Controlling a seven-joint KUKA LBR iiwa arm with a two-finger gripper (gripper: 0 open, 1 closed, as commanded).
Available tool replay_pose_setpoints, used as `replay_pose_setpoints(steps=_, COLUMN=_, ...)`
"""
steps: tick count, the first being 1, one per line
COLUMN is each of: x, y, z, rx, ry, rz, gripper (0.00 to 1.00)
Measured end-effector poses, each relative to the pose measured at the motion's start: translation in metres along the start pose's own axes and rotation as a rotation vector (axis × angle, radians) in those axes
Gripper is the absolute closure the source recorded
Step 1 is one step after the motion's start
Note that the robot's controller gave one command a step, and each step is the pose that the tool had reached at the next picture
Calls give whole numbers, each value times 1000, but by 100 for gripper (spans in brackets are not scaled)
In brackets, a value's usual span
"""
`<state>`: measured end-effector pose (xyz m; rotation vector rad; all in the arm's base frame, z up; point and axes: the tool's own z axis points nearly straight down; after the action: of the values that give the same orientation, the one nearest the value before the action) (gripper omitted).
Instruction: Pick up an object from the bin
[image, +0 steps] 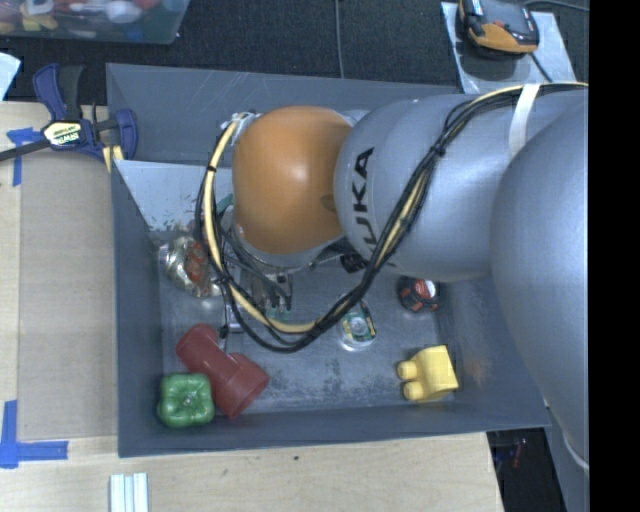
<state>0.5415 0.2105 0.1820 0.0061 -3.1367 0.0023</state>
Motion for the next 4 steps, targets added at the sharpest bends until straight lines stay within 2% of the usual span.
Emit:
replay_pose_setpoints(steps=1, x=-2, y=-1, z=-5, rx=-3, ry=-8, rz=5, gripper=0)
replay_pose_setpoints(steps=2, x=11, y=-5, z=69, rx=-5, ry=-9, rz=129, gripper=0)
replay_pose_setpoints(steps=3, x=19, y=2, z=76, rx=-8, ry=-13, rz=143, gripper=0)
replay_pose_setpoints(steps=4, x=15, y=-17, z=82, rx=-6, ry=-7, rz=268, gripper=0)
